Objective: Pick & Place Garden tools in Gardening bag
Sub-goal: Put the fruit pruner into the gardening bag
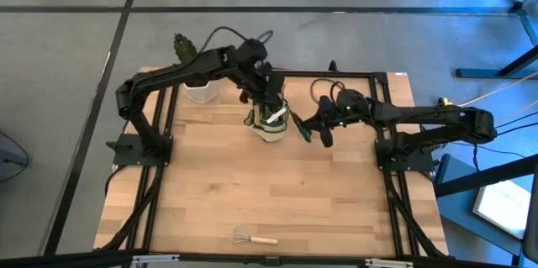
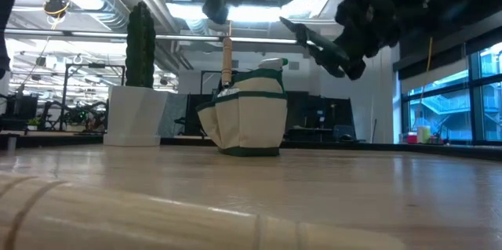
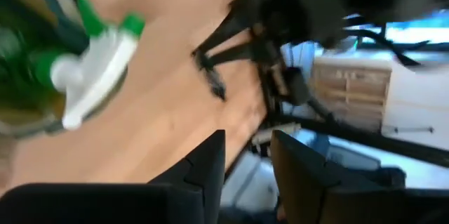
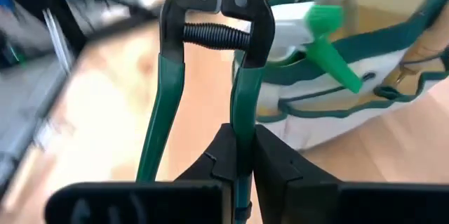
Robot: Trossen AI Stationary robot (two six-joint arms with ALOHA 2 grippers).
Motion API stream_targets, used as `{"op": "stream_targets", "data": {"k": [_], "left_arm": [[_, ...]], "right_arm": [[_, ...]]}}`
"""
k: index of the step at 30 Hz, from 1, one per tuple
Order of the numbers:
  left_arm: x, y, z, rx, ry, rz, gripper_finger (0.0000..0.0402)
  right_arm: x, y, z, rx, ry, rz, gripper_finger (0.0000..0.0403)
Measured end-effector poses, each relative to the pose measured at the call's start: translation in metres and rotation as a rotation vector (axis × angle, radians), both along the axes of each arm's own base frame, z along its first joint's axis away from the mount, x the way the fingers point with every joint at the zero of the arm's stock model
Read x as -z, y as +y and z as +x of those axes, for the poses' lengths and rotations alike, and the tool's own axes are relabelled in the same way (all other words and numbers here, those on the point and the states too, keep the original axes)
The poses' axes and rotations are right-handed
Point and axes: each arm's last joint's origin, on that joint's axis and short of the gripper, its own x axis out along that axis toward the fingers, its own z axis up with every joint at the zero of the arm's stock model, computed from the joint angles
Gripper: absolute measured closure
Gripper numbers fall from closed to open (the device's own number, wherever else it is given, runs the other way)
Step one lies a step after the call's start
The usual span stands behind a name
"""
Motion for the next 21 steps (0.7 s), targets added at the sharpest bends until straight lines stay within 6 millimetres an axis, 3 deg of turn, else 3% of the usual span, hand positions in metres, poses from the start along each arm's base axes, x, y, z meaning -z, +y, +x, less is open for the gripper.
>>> {"op": "stream_targets", "data": {"k": [3, 9, 16, 21], "left_arm": [[0.008, 0.0, 0.006, 0.057, 0.035, -0.076, 0.0281], [0.004, -0.003, 0.008, 0.078, 0.044, -0.092, 0.0276], [0.0, 0.006, 0.003, 0.034, 0.068, -0.043, 0.0276], [0.006, 0.002, 0.007, 0.051, 0.09, -0.05, 0.0276]], "right_arm": [[-0.017, 0.006, 0.005, -0.01, 0.088, -0.097, 0.0378], [-0.052, 0.017, 0.01, -0.035, 0.189, -0.264, 0.0378], [-0.054, 0.019, 0.007, -0.032, 0.279, -0.28, 0.0378], [-0.054, 0.023, 0.009, -0.014, 0.285, -0.3, 0.0378]]}}
